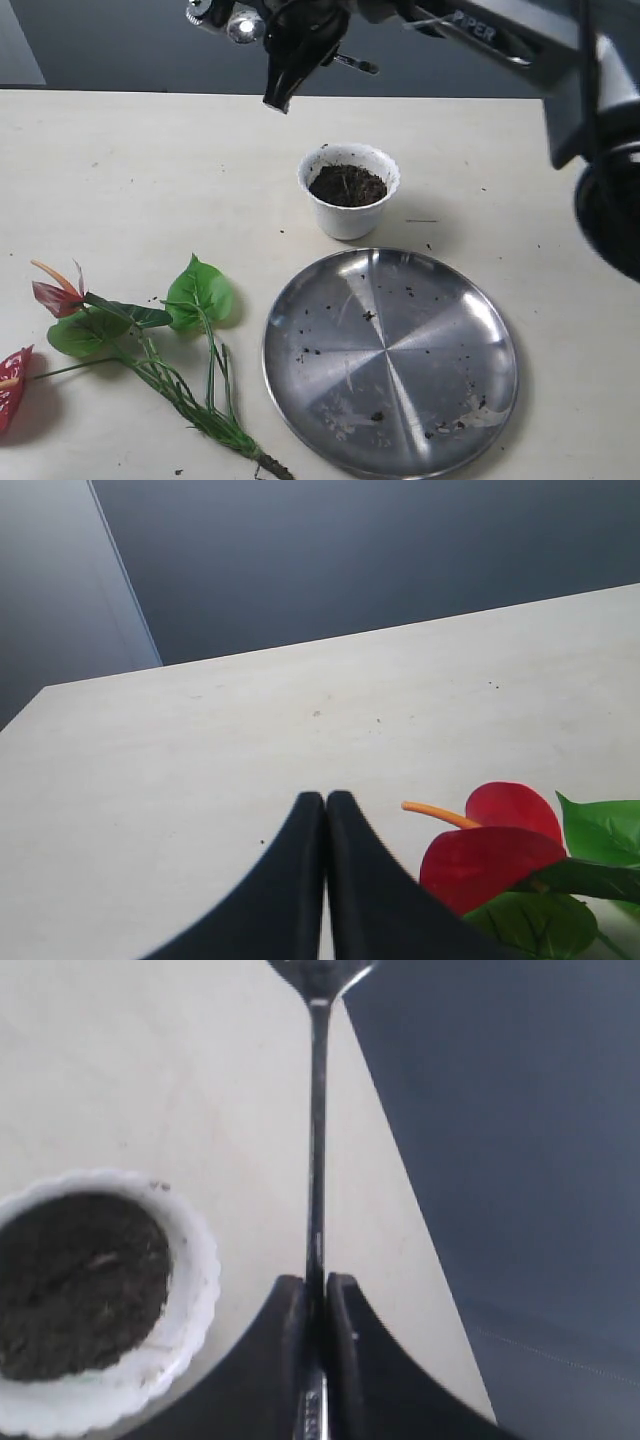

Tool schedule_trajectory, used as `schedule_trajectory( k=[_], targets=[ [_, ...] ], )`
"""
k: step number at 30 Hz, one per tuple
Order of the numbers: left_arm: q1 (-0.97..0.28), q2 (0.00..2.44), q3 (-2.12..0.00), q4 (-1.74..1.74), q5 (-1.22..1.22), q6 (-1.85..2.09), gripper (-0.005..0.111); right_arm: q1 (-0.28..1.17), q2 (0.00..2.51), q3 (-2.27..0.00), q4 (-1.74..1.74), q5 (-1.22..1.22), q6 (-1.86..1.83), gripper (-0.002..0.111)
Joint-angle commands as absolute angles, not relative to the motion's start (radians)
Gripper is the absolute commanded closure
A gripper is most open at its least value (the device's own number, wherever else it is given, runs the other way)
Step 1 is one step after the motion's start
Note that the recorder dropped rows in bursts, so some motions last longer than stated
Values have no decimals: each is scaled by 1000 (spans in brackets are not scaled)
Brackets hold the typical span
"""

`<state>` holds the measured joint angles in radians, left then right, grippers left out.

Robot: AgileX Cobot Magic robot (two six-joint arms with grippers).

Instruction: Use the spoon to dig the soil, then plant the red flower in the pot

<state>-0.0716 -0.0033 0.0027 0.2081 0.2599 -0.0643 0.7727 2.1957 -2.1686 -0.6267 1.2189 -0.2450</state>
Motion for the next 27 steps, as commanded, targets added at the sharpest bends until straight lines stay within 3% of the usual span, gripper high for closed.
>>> schedule_trajectory(
  k=[1, 4, 8, 27],
  targets=[
    [-74, 0, 0, 203, 253, -68, 105, 768, 2022, -1889, -633, 1221, -272, 109],
    [-74, 0, 0, 203, 253, -68, 105, 768, 1901, -1621, -760, 1221, -340, 109],
    [-74, 0, 0, 203, 253, -68, 105, 768, 1876, -1454, -950, 1221, -373, 109],
    [-74, 0, 0, 203, 253, -68, 105, 827, 1982, -1432, -1073, 1216, -556, 109]
  ],
)
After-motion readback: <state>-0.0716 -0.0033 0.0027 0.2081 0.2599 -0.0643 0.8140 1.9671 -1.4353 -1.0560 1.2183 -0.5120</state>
